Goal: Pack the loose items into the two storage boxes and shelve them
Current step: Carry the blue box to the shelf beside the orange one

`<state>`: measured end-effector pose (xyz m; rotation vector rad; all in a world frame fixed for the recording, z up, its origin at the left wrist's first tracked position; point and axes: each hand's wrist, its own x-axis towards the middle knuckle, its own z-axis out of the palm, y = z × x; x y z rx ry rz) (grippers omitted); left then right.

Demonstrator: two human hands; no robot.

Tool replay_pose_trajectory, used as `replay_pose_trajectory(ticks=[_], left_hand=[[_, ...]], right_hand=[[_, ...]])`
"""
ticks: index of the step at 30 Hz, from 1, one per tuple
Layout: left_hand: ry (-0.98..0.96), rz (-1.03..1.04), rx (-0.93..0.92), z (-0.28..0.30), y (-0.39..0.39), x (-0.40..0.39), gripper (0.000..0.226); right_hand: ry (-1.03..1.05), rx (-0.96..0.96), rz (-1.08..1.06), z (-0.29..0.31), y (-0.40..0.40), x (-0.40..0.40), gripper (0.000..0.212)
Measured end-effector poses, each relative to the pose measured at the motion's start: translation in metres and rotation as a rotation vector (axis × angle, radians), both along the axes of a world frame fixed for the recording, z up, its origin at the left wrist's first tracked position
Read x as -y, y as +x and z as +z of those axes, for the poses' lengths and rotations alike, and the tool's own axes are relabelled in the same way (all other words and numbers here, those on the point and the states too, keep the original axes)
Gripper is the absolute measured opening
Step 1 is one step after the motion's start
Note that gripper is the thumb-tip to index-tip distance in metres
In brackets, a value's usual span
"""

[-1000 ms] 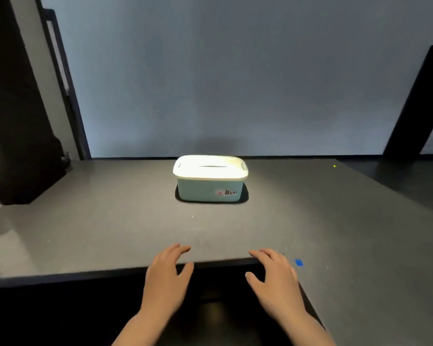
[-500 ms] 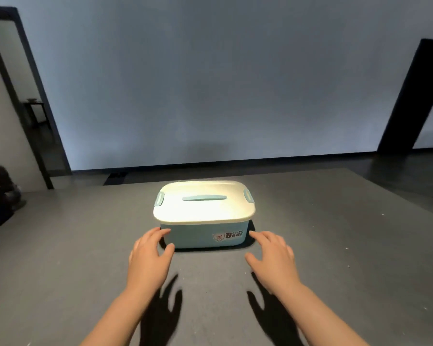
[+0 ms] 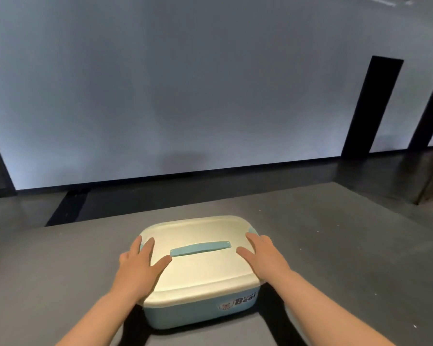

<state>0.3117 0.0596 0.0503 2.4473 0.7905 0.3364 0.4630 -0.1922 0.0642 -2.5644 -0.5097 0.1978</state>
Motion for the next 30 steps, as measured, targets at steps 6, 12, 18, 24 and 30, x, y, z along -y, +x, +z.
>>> replay_pose_trajectory(ticks=[6,12,18,24,30], left_hand=[[-0.156,0.098,0.118,-0.005,0.008,-0.007,0.081],[-0.043,0.035,0.038,0.002,0.001,0.012,0.076],[-0.090,-0.179,0.036,0.002,-0.003,0.087,0.074],[-0.261,-0.473,0.020,0.001,0.016,0.203,0.078],[-0.259,-0.839,-0.049,0.010,0.030,0.337,0.077]], right_hand=[[0.035,-0.005,-0.041,-0.007,0.015,-0.009,0.054],[0.019,-0.031,-0.094,-0.007,-0.008,0.016,0.055],[0.133,-0.056,-0.325,-0.015,-0.074,0.126,0.048],[0.123,-0.016,-0.652,-0.009,-0.152,0.255,0.048],[0.112,0.035,-1.042,-0.010,-0.257,0.356,0.052]])
